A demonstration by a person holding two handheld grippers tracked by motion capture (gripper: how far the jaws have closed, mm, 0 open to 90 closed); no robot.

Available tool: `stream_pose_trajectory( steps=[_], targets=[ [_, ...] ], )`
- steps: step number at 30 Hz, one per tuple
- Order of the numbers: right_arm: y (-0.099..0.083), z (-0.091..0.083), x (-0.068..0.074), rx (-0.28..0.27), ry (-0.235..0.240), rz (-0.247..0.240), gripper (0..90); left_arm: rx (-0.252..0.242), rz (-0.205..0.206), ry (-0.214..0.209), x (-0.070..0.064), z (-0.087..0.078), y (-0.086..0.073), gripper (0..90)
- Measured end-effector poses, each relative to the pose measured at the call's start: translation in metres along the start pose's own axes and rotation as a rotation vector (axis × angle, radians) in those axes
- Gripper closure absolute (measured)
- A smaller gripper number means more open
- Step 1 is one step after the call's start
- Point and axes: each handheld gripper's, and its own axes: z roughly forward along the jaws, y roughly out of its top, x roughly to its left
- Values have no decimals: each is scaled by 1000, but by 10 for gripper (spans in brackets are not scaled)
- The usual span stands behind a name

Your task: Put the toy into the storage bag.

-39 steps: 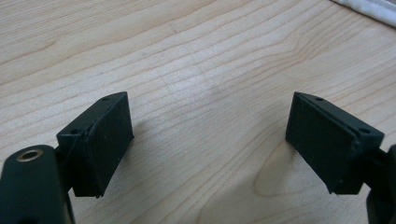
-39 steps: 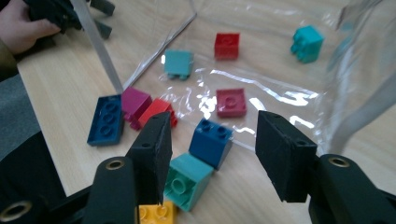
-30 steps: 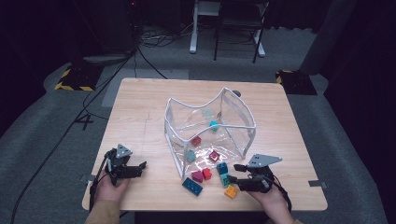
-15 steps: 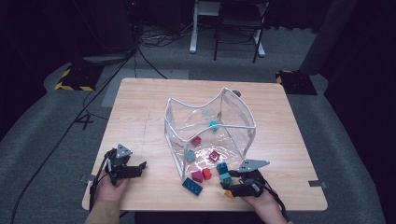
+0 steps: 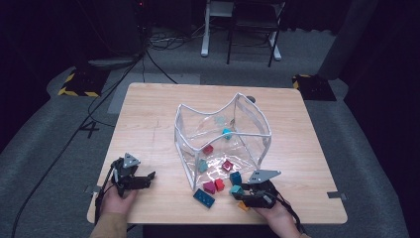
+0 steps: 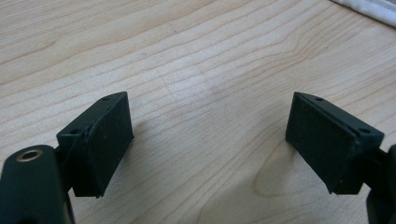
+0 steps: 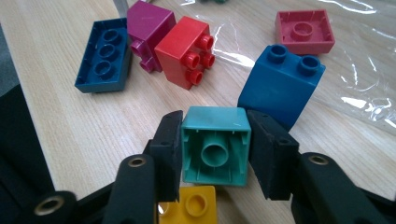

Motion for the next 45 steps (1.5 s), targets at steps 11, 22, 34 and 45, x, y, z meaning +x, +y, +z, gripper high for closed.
stream_pose_trajectory(
  steps=[11,22,34,45],
  targets=[
    [6,-16,-1,-27,5,-7,590,0,0,0,0,0,0,151],
    [22,-48,-1,-79,10,-17,590,0,1,1,0,0,0,151],
    [45,-85,-6,-133,-4,-19,590,1,-1,1,1,0,1,151],
    [71,-117,-13,-176,-13,-28,590,0,-1,1,1,0,1,151]
  ],
)
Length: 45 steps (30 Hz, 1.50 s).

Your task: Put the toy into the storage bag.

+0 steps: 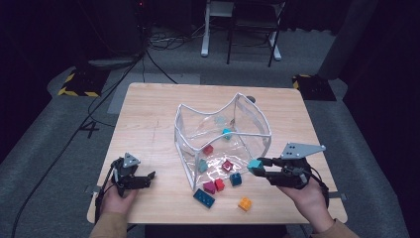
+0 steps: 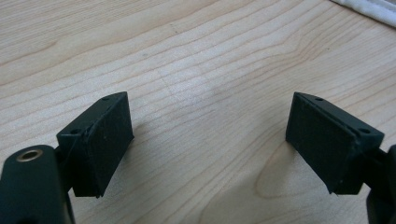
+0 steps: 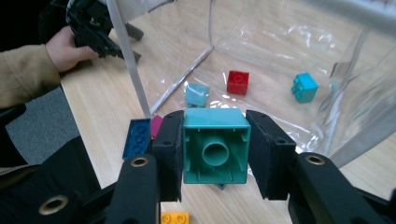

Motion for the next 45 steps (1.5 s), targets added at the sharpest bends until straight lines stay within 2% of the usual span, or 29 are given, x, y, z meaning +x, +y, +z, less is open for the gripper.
stream_pose_trajectory(
  steps=[4,11,17,21,25,30,41,45],
  targets=[
    [10,-9,-3,-24,19,14,590,0,0,0,0,0,0,152],
    [31,-22,-10,-42,27,8,590,0,0,0,0,0,0,151],
    [52,-29,-15,-45,9,-16,590,0,0,0,0,0,0,152],
    [64,-31,-21,-56,20,-8,590,0,0,0,0,0,0,152],
    [79,-32,-26,-62,2,-15,590,0,0,0,0,0,0,151],
    [97,-29,-37,-57,-18,-17,590,0,0,0,0,0,0,152],
    [128,-8,-63,-4,-52,1,590,0,0,0,0,0,0,152],
    [135,0,-67,26,-57,-3,590,0,0,0,0,0,0,152]
  ],
)
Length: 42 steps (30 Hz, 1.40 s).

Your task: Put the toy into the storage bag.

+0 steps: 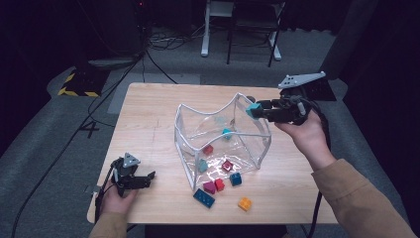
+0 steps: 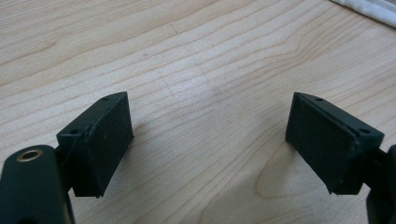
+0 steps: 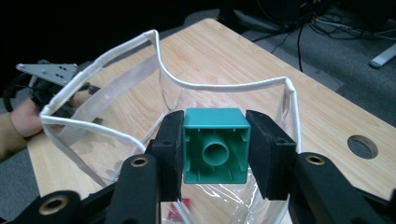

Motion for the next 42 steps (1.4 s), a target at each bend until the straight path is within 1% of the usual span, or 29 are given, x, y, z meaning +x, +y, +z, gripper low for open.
stream_pose_trajectory(
  steps=[7,13,16,24,26,28,31,33,35,38,42],
  targets=[
    [10,23,-5,71,-16,-7,590,1,1,-1,0,0,0,152],
    [17,49,-10,171,-31,0,590,1,1,-1,0,0,0,152],
    [19,61,-9,219,-41,-6,590,1,0,-1,0,0,0,152],
    [21,91,-8,330,-39,-17,590,1,1,-1,0,0,0,152],
    [21,97,-7,350,-35,-18,590,1,0,-1,0,0,0,152],
    [21,103,-6,377,-36,-30,590,1,0,-1,0,0,0,152],
    [20,112,-4,401,-44,-49,590,1,0,-1,0,0,0,152],
    [21,116,-3,409,-43,-50,590,1,0,-1,0,0,0,152],
    [20,121,-2,423,-34,-55,590,1,0,-1,0,0,0,152],
    [18,128,0,461,-36,-78,590,1,0,-1,0,0,0,152],
    [14,134,4,483,-23,-95,590,1,0,-1,0,0,0,152]
  ],
)
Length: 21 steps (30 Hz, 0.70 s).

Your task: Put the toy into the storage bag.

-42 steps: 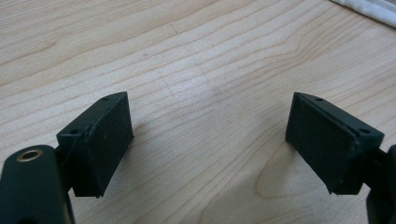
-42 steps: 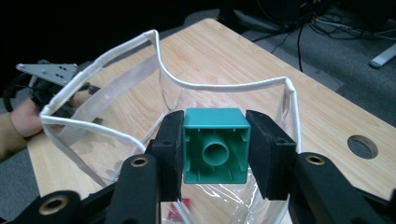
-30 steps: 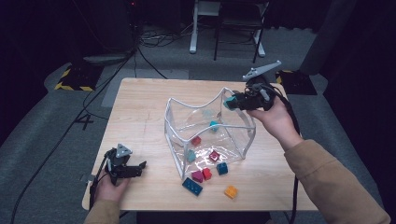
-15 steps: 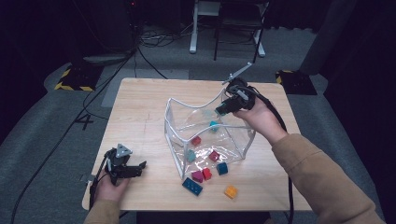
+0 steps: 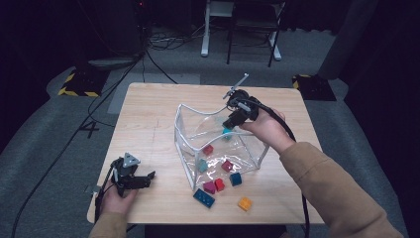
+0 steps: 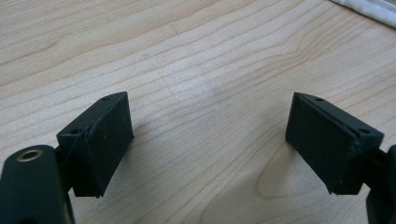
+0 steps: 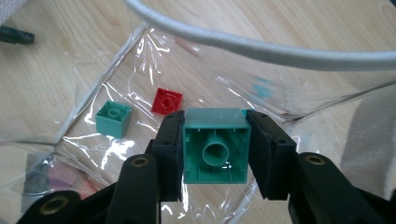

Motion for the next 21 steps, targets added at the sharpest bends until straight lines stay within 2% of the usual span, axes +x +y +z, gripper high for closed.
stream_pose_trajectory(
  steps=[11,16,21],
  targets=[
    [3,9,5,68,19,-38,590,0,0,0,0,0,0,152],
    [5,14,4,94,43,-33,590,0,0,0,0,0,0,152],
    [5,17,1,113,68,-7,590,0,0,0,0,0,0,152]
  ],
)
